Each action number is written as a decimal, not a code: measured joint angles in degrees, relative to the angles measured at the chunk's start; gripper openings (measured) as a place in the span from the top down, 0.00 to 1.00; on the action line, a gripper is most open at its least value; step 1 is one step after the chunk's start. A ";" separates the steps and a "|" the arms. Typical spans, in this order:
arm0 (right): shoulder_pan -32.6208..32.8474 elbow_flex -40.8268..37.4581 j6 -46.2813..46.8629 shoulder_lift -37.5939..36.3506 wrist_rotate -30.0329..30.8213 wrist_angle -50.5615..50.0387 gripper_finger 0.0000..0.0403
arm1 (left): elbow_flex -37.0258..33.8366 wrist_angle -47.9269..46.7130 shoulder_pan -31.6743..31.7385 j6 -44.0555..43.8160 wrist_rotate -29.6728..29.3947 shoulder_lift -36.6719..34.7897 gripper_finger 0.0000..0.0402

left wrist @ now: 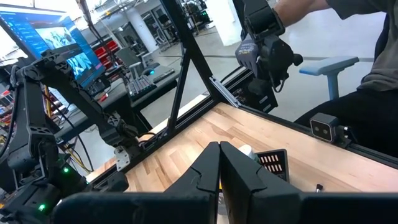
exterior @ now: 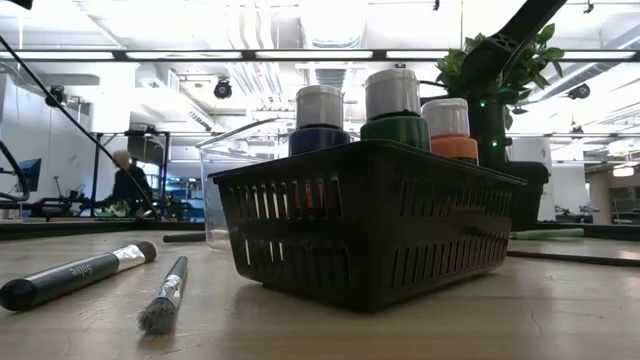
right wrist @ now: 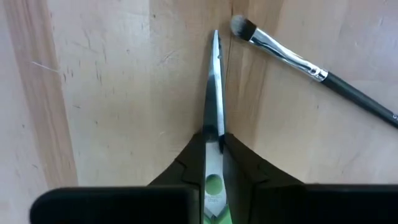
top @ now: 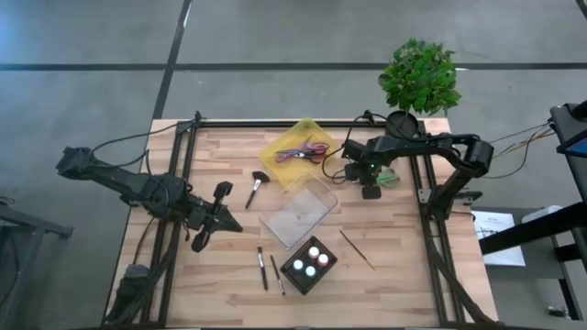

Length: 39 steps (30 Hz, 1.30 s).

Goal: Pick & Place Paint Supplies
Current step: Put the green scissors into the yellow transparent bin

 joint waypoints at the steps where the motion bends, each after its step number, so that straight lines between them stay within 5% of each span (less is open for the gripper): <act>1: 0.00 0.00 0.09 0.00 0.00 -0.12 0.94 | 0.00 0.00 -0.01 0.00 0.00 0.00 0.96; 22: 4.51 -0.57 5.36 -10.32 -3.89 -5.54 0.98 | 0.00 -0.17 0.00 0.00 0.00 -0.01 0.96; 39: 4.98 -0.39 4.96 -4.74 -2.17 -4.30 0.98 | 0.00 -0.17 -0.01 -0.01 0.00 0.00 0.96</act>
